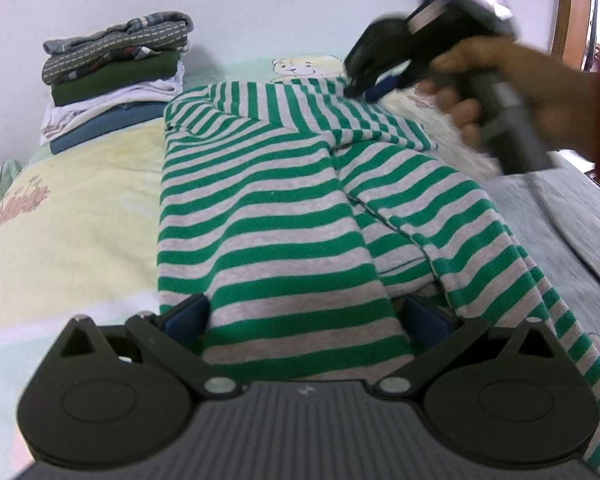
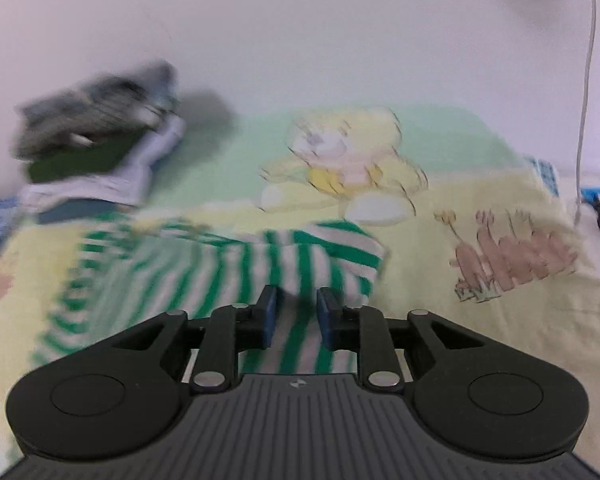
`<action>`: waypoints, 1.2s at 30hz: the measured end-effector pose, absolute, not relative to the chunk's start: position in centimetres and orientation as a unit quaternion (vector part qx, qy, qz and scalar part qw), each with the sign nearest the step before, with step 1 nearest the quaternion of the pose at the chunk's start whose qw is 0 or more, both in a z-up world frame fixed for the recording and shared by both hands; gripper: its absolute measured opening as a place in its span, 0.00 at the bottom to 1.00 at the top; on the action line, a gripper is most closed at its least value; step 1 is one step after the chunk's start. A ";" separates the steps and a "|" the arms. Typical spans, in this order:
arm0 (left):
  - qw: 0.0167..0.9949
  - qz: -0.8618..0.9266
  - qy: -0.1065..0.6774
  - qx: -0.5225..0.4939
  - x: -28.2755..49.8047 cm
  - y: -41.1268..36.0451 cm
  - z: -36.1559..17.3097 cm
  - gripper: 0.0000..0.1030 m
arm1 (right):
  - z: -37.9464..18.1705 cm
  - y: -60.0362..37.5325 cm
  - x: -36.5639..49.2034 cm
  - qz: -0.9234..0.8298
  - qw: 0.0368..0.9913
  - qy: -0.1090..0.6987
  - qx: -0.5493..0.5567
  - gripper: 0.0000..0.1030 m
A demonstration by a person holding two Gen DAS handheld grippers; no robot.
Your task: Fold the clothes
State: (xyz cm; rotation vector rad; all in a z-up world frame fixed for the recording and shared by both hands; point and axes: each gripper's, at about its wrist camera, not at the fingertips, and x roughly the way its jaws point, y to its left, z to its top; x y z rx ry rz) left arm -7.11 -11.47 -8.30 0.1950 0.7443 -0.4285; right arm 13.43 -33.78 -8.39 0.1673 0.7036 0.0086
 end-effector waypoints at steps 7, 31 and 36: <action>0.904 -0.209 0.360 0.094 -7.0 -11.3 -8.4 0.99 | -6.7 -34.7 12.6 -0.006 0.926 0.361 0.111 0.30; 0.902 -0.213 0.362 0.097 -6.7 -11.6 -8.3 0.99 | -3.7 -30.6 -19.3 -0.051 0.944 0.315 0.087 0.14; 0.893 -0.249 0.361 0.105 -9.1 -8.6 -6.5 0.98 | -4.1 -31.0 -21.9 0.012 0.925 0.367 0.097 0.15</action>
